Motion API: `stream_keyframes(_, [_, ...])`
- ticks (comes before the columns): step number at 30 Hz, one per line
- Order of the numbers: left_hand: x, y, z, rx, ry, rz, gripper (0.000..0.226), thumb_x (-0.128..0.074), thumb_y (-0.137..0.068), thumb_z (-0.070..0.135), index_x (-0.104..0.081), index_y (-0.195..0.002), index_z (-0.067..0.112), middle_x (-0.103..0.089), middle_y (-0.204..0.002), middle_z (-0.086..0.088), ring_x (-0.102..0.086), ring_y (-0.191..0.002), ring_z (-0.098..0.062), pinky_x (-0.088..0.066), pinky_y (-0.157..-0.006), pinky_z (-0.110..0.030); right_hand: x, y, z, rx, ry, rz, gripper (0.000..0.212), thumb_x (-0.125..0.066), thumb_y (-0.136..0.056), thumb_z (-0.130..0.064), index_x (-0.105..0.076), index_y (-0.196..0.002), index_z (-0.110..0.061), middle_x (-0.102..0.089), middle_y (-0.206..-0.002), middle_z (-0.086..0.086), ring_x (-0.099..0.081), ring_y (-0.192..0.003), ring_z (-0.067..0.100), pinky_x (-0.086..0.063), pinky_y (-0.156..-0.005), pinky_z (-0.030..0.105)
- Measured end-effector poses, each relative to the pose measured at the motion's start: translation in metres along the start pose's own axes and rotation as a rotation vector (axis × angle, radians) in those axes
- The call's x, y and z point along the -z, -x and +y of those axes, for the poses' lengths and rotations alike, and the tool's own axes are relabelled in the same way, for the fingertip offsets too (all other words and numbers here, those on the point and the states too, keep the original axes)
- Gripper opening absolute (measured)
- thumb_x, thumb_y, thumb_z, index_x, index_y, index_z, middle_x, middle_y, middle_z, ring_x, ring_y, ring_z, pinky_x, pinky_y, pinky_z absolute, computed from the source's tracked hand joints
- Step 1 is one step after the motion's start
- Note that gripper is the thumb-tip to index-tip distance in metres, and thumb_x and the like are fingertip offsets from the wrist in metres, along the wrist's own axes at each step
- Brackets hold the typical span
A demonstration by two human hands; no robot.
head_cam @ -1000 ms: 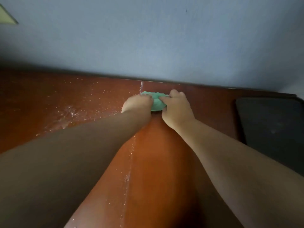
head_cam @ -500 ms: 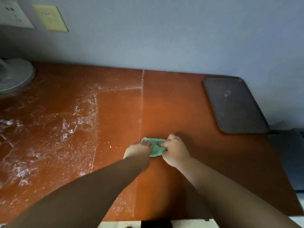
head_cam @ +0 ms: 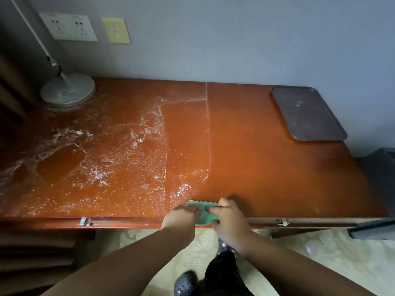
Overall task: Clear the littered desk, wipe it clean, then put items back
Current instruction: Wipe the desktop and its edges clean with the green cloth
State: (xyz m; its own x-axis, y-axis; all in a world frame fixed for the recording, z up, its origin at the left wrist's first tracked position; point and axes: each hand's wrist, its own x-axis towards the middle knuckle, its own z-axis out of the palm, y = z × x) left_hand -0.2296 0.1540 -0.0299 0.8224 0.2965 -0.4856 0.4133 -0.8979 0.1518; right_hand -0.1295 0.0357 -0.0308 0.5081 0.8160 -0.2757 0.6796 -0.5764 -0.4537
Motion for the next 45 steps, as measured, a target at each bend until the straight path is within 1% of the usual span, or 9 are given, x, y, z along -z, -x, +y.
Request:
stream_keyframes(8, [-0.001, 0.008, -0.035, 0.012, 0.022, -0.006, 0.057, -0.038, -0.090, -0.001, -0.035, -0.142, 0.022, -0.039, -0.144, 0.006, -0.037, -0.129, -0.024, -0.043, -0.102, -0.036, -0.017, -0.013, -0.023, 0.043, 0.005, 0.000, 0.041, -0.045, -0.091, -0.008, -0.056, -0.129, -0.018, -0.048, -0.107, 0.005, -0.043, -0.109, 0.023, -0.041, -0.090, 0.032])
stream_keyframes(15, [0.026, -0.041, -0.048, 0.100, 0.022, -0.031, 0.053, -0.043, -0.087, 0.002, -0.035, -0.137, 0.015, -0.049, -0.130, -0.005, -0.051, -0.113, -0.030, -0.048, -0.085, -0.037, 0.005, -0.072, -0.014, 0.109, 0.046, 0.010, 0.045, -0.044, -0.089, -0.001, -0.058, -0.128, -0.019, -0.050, -0.113, 0.004, -0.044, -0.113, 0.022, -0.043, -0.090, 0.033])
stream_keyframes(18, [0.047, -0.076, -0.054, 0.140, 0.019, -0.044, 0.051, -0.045, -0.088, 0.003, -0.036, -0.136, 0.015, -0.052, -0.126, -0.007, -0.051, -0.112, -0.030, -0.047, -0.081, -0.036, 0.022, -0.106, -0.006, 0.098, 0.059, 0.014, 0.045, -0.044, -0.089, -0.003, -0.057, -0.128, -0.021, -0.049, -0.119, 0.003, -0.042, -0.116, 0.020, -0.040, -0.095, 0.031])
stream_keyframes(21, [0.072, -0.119, -0.060, 0.209, 0.055, -0.095, 0.050, -0.044, -0.094, 0.010, -0.033, -0.142, 0.017, -0.047, -0.136, -0.007, -0.050, -0.120, -0.031, -0.047, -0.089, -0.036, 0.038, -0.141, 0.003, 0.079, 0.064, 0.049, 0.044, -0.045, -0.090, -0.002, -0.057, -0.128, -0.020, -0.049, -0.120, 0.005, -0.043, -0.116, 0.022, -0.040, -0.094, 0.031])
stream_keyframes(28, [0.144, -0.232, -0.081, 0.196, 0.027, -0.094, 0.059, -0.048, -0.090, 0.002, -0.029, -0.145, 0.015, -0.040, -0.144, -0.003, -0.048, -0.124, -0.028, -0.047, -0.095, -0.038, 0.083, -0.265, 0.034, 0.065, 0.048, 0.123, 0.044, -0.046, -0.091, 0.000, -0.056, -0.130, -0.018, -0.049, -0.119, 0.004, -0.042, -0.112, 0.019, -0.033, -0.086, 0.019])
stream_keyframes(31, [0.181, -0.289, -0.095, 0.218, 0.026, -0.089, 0.063, -0.047, -0.089, -0.001, -0.026, -0.146, 0.015, -0.033, -0.149, -0.004, -0.043, -0.129, -0.028, -0.043, -0.101, -0.039, 0.103, -0.334, 0.049, 0.069, 0.049, 0.173, 0.044, -0.049, -0.091, 0.001, -0.056, -0.131, -0.018, -0.050, -0.117, 0.003, -0.043, -0.109, 0.020, -0.036, -0.085, 0.021])
stream_keyframes(39, [0.267, -0.423, -0.130, 0.317, -0.022, 0.038, 0.060, -0.051, -0.089, 0.000, -0.033, -0.145, 0.014, -0.044, -0.140, -0.012, -0.047, -0.125, -0.032, -0.046, -0.093, -0.039, 0.159, -0.492, 0.075, 0.088, 0.015, 0.288, 0.043, -0.049, -0.090, 0.001, -0.058, -0.128, -0.015, -0.052, -0.115, 0.010, -0.043, -0.108, 0.028, -0.036, -0.090, 0.029])
stream_keyframes(42, [0.284, -0.443, -0.135, 0.336, -0.017, 0.109, 0.058, -0.052, -0.087, -0.002, -0.039, -0.141, 0.013, -0.048, -0.137, -0.010, -0.049, -0.123, -0.030, -0.046, -0.090, -0.036, 0.167, -0.520, 0.077, 0.104, 0.038, 0.343, 0.045, -0.049, -0.088, 0.004, -0.059, -0.127, -0.014, -0.054, -0.115, 0.011, -0.043, -0.108, 0.030, -0.039, -0.087, 0.033])
stream_keyframes(45, [0.294, -0.445, -0.136, 0.367, 0.008, 0.128, 0.056, -0.052, -0.084, -0.004, -0.046, -0.137, 0.014, -0.053, -0.130, -0.011, -0.053, -0.118, -0.030, -0.046, -0.085, -0.034, 0.175, -0.528, 0.073, 0.087, 0.062, 0.306, 0.047, -0.046, -0.089, 0.004, -0.057, -0.129, -0.017, -0.055, -0.116, 0.010, -0.041, -0.109, 0.028, -0.036, -0.084, 0.031])
